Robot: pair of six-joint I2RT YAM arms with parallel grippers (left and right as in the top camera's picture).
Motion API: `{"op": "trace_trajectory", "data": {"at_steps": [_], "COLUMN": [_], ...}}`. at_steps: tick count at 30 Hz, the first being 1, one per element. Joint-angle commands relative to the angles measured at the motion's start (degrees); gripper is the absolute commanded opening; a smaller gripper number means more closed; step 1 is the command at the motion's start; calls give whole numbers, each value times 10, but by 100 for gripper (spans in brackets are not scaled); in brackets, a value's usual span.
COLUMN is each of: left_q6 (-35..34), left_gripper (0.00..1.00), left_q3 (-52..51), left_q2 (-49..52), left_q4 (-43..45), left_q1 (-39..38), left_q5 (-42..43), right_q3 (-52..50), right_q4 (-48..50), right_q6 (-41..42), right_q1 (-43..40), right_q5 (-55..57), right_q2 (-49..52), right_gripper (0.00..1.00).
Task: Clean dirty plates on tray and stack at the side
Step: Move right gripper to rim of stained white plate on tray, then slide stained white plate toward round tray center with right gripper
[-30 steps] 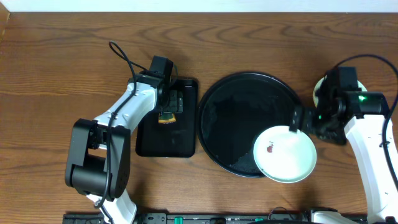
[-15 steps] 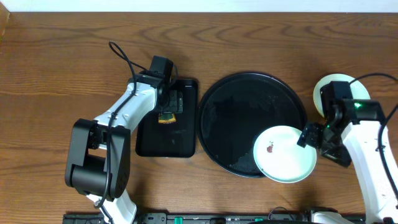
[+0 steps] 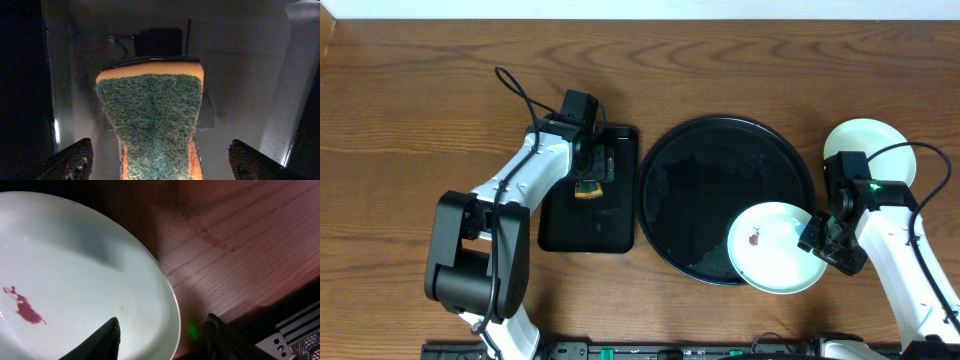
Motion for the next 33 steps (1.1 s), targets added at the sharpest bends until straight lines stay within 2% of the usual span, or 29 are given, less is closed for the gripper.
{"op": "trace_trajectory", "data": {"at_steps": [1,3,13,15,18,20,30,33], "left_q6": [3,3,3,3,3,3,3,3], "left_gripper": [87,87,87,87,87,87,87,87], "left_q3": [-4,-4,-4,-4,-4,-4,-4,-4], "left_q2": [3,3,3,3,3,3,3,3], "left_q4": [-2,-2,3,3,3,2,2,2], "left_q1": [1,1,1,1,1,1,1,1], "left_q5": [3,3,3,3,3,3,3,3], "right_q3": [-15,-27,-72,-82,-85,-85,-75,-58], "right_q4": [7,16,41,51,59,64,77,100], "right_q6": [16,24,40,40,40,40,30,-26], "right_q1": [-2,-2,-2,-2,-2,-2,-2,-2], "right_q5": [2,4,3,3,3,3,3,-24], "right_q2": [-6,-6,-6,-6,-6,-6,-6,-6], "right_gripper": [48,37,33,27,9,1,1,1]}}
